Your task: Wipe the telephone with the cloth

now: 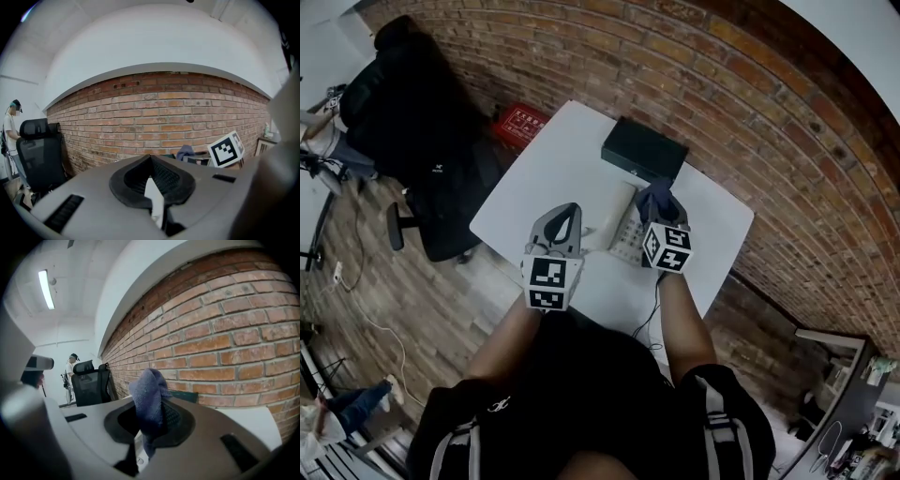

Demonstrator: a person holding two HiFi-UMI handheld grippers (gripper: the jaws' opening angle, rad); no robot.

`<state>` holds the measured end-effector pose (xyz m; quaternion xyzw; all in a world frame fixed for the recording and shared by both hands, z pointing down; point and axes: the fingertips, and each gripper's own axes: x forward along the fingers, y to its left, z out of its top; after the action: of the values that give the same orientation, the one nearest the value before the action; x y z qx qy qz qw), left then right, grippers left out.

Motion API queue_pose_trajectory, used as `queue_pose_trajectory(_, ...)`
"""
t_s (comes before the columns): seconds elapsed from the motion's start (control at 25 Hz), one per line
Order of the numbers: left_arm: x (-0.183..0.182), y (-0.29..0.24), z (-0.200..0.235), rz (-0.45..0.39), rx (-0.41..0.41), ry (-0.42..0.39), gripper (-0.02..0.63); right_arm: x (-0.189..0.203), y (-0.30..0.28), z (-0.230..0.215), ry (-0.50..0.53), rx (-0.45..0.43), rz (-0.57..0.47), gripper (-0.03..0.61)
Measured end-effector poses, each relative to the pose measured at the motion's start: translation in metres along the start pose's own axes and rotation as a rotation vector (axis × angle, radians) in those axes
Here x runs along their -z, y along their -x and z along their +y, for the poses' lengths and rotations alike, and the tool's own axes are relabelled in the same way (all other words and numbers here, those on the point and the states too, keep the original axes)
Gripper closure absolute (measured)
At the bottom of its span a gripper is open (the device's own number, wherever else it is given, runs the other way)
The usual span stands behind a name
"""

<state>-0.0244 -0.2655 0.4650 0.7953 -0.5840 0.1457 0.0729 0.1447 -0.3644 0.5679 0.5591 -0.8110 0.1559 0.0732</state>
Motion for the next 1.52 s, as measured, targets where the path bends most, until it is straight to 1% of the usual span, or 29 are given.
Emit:
queue_pose_trajectory(0.24, 0.006, -0.017, 0.012, 0.022, 0.001, 0.006, 0.618, 0.043, -0.040, -0.002, -0.034, -0.027, 0.141, 0.559)
queue_pose_trajectory(0.4, 0.015, -0.028, 0.014, 0.047, 0.016, 0.011, 0.617, 0.070, -0.057, -0.002, 0.000, -0.017, 0.236, 0.559)
queue_pose_trajectory(0.56, 0.020, -0.034, 0.013, 0.054, 0.032, 0.009, 0.617, 0.086, -0.065, -0.004, 0.040, 0.005, 0.292, 0.558)
queue_pose_trajectory(0.64, 0.022, -0.037, 0.013, 0.058, 0.041, 0.012, 0.617, 0.093, -0.069, -0.004, 0.114, 0.025, 0.334, 0.558)
queue_pose_trajectory(0.8, 0.024, -0.040, 0.010, 0.063, 0.060, 0.011, 0.617, 0.099, -0.071, 0.001, 0.327, 0.080, 0.416, 0.559)
queue_pose_trajectory(0.88, 0.022, -0.040, 0.008, 0.055, 0.067, 0.006, 0.617, 0.100, -0.069, 0.002, 0.386, 0.094, 0.441, 0.560)
queue_pose_trajectory(0.92, 0.020, -0.040, 0.007, 0.051, 0.070, 0.004, 0.617, 0.101, -0.068, 0.001, 0.395, 0.092, 0.450, 0.560)
queue_pose_trajectory(1.04, 0.016, -0.039, 0.004, 0.038, 0.080, -0.005, 0.617, 0.105, -0.061, -0.009, 0.356, 0.092, 0.475, 0.558)
queue_pose_trajectory(1.28, 0.014, -0.035, 0.004, 0.022, 0.081, 0.000, 0.617, 0.107, -0.040, -0.044, 0.231, 0.181, 0.477, 0.560)
queue_pose_trajectory(1.36, 0.014, -0.034, 0.004, 0.022, 0.083, 0.000, 0.617, 0.107, -0.035, -0.051, 0.213, 0.200, 0.481, 0.560)
queue_pose_trajectory(1.52, 0.011, -0.031, 0.005, 0.015, 0.086, -0.006, 0.617, 0.108, -0.024, -0.058, 0.208, 0.233, 0.497, 0.558)
